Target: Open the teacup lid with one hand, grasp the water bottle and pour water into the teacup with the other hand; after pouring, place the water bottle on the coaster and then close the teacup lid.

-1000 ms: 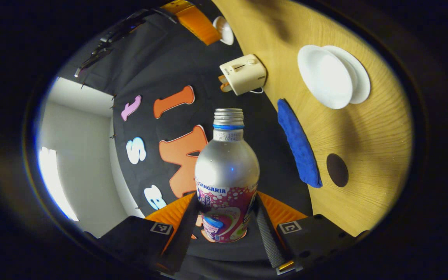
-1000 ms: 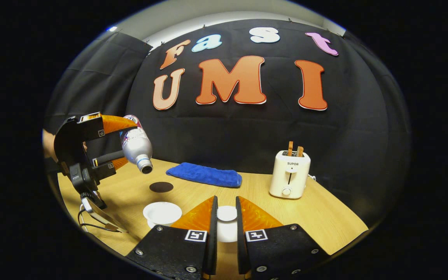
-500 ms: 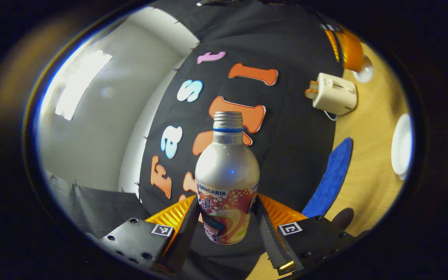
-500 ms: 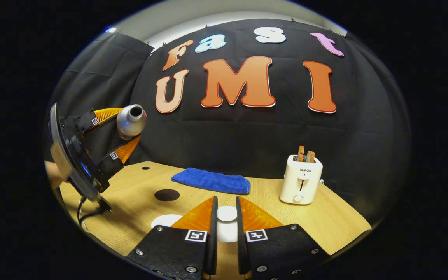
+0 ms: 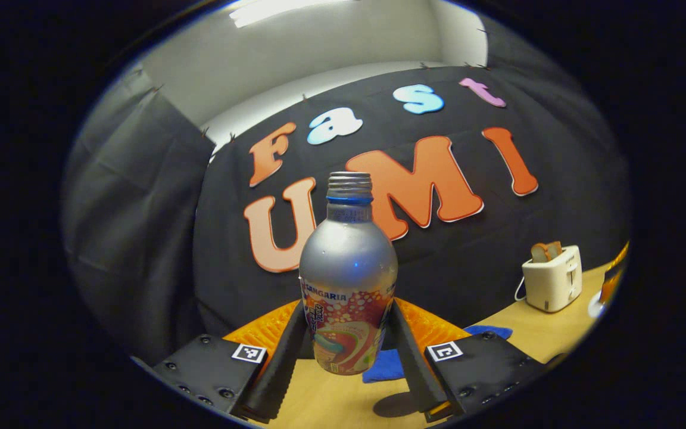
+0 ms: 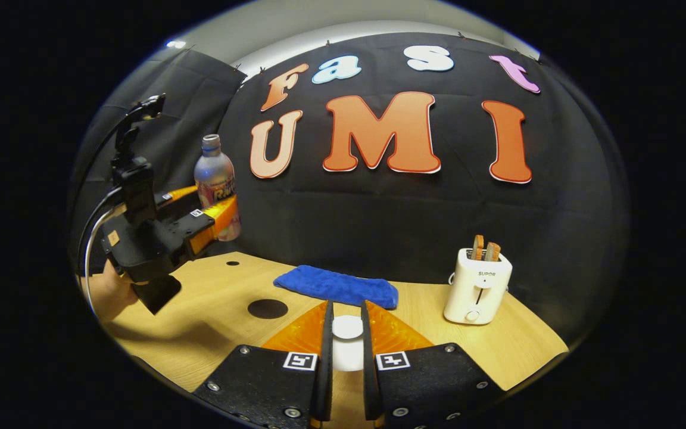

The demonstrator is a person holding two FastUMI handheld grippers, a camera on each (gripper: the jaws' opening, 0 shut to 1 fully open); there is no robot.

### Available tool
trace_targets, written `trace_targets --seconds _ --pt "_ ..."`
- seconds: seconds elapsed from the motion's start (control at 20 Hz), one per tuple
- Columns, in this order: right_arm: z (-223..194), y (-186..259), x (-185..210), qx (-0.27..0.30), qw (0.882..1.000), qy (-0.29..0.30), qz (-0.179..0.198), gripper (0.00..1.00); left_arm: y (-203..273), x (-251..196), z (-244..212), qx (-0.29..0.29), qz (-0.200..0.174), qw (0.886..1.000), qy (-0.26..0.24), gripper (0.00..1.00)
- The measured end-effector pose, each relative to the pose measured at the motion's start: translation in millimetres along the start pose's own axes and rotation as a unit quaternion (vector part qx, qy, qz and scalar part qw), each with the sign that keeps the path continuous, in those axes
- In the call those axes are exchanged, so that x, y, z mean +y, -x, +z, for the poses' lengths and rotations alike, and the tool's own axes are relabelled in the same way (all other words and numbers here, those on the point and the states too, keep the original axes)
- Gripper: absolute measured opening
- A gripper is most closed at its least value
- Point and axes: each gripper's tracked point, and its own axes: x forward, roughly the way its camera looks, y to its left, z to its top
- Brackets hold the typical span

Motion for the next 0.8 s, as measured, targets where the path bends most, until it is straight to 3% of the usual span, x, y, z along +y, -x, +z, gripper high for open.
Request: trace_targets --seconds 0.15,0.2,0.35,0.8 --pt "-3 -5 3 0.004 1.000 -0.002 0.008 0.22 -19 6 -43 0.060 0.001 0.996 0.069 0.83" --pt "-4 -7 4 0.005 1.000 -0.002 0.008 0.22 -19 7 -59 0.078 0.000 0.993 0.084 0.79" --pt "-7 -10 4 0.010 1.000 -0.006 0.012 0.22 -24 -3 -92 0.123 -0.013 0.986 0.115 0.87" --pt "-16 -13 14 0.023 0.999 -0.010 0.032 0.22 -28 -43 -158 0.223 -0.067 0.965 0.123 0.81"
